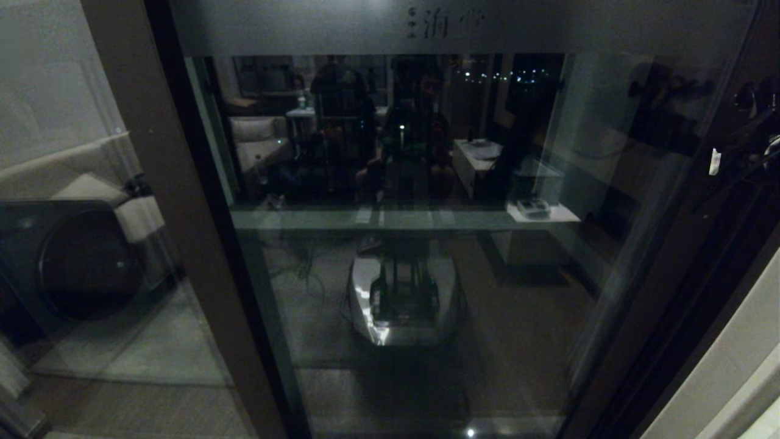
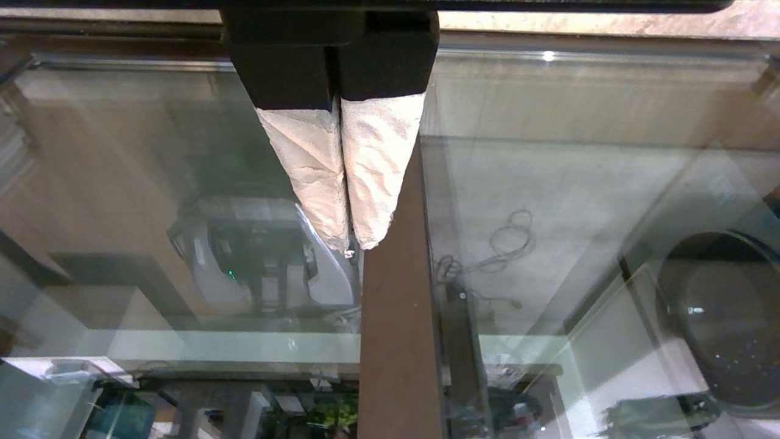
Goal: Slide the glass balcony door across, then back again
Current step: Close the slid door
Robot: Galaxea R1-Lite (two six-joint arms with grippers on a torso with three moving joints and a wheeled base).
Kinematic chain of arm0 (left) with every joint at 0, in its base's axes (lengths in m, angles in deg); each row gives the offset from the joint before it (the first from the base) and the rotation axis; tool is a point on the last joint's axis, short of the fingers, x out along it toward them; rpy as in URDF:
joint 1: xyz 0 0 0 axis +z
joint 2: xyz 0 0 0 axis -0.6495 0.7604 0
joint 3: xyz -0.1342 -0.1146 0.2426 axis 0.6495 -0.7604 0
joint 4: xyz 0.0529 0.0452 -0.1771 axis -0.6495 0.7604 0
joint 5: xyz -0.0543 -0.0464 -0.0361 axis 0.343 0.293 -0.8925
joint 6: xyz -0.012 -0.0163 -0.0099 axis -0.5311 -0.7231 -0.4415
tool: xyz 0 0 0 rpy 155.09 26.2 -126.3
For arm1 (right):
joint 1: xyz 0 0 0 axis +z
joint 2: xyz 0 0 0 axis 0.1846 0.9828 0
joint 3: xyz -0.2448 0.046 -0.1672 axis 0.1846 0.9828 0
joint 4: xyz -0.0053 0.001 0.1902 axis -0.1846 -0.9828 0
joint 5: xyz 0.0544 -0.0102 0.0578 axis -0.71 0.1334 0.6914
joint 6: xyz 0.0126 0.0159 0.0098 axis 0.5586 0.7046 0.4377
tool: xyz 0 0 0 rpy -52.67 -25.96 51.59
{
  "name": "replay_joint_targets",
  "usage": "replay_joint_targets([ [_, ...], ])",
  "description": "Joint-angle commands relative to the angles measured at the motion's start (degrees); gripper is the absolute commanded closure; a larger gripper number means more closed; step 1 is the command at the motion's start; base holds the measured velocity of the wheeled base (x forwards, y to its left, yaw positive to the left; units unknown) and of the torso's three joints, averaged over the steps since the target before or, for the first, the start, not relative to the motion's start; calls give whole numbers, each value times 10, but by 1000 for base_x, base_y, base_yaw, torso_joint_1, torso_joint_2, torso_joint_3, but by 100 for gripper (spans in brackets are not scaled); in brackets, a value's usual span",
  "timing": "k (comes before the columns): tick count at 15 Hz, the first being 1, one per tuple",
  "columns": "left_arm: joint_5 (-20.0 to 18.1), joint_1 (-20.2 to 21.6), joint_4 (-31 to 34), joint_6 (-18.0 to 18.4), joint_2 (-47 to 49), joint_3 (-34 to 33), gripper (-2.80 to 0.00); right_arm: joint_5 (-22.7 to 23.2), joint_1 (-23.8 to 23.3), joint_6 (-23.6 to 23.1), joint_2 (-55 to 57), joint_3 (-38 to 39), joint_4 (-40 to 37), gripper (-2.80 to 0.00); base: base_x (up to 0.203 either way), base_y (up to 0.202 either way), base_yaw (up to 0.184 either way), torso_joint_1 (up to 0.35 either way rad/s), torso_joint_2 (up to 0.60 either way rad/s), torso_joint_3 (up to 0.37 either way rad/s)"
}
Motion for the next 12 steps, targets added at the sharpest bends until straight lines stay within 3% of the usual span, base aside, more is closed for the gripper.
replay_joint_targets([
  [1, 0, 0, 0, 0, 0, 0, 0, 0, -4, 0, 1, 0, -1, 0, 0, 0, 0, 0, 0, 0],
  [12, 0, 0, 0, 0, 0, 0, 0, 12, -9, 0, 2, -2, -1, 0, 0, 0, 0, 0, 0, 0],
])
